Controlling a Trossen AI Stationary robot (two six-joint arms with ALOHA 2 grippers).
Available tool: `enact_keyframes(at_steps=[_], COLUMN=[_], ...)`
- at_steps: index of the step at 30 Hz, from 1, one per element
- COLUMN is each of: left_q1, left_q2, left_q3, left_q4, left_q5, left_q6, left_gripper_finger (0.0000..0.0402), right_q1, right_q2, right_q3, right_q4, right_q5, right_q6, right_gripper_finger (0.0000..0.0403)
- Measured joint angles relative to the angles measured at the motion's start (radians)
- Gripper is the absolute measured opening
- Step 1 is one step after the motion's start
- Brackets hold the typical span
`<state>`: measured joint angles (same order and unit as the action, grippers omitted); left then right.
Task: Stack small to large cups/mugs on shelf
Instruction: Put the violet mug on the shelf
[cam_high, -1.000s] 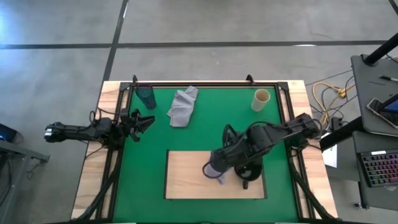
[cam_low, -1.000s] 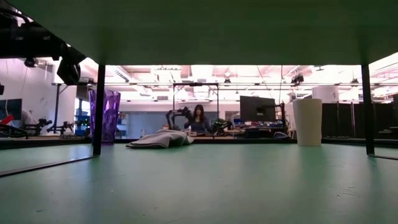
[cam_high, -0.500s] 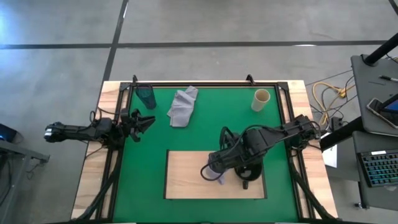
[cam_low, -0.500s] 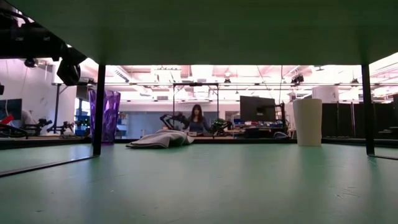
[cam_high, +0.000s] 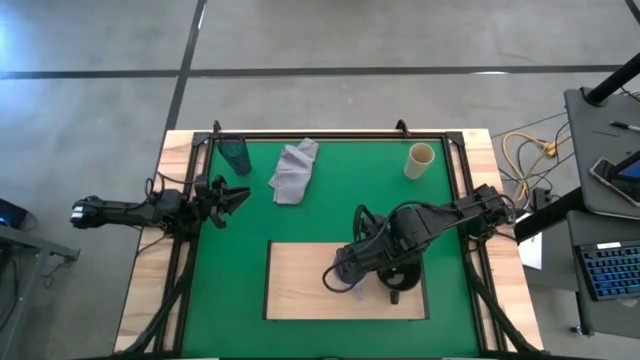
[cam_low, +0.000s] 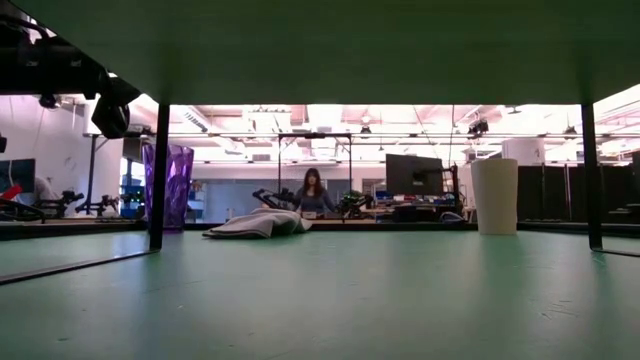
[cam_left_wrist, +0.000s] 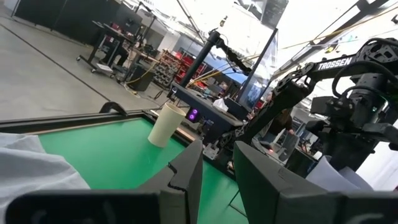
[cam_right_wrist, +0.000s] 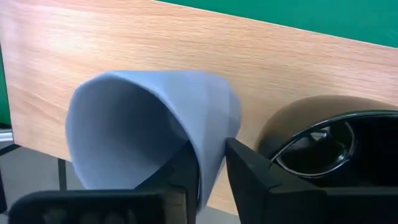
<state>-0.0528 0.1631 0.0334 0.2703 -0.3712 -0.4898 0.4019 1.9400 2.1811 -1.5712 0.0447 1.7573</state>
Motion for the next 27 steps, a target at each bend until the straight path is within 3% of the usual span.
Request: enact_keyframes(at_steps=[9,27], left_q1=[0.0,0.0], left_q2=[0.0,0.0], left_q3=[0.0,0.001], left_q4=[0.0,0.001], left_q5=[0.0,0.0], left_q6=[0.0,0.0], left_gripper_finger=[0.0077,0.0077], right_q1=[0.002,0.005], right_q2=[-0.003,-0.055], right_q3=[0.0,-0.002], right_q4=[0.001,0.002], right_q5=[-0.072,-0.078], right_q6=[-0.011,-0.015], right_gripper_finger=[0.0076,0.0077])
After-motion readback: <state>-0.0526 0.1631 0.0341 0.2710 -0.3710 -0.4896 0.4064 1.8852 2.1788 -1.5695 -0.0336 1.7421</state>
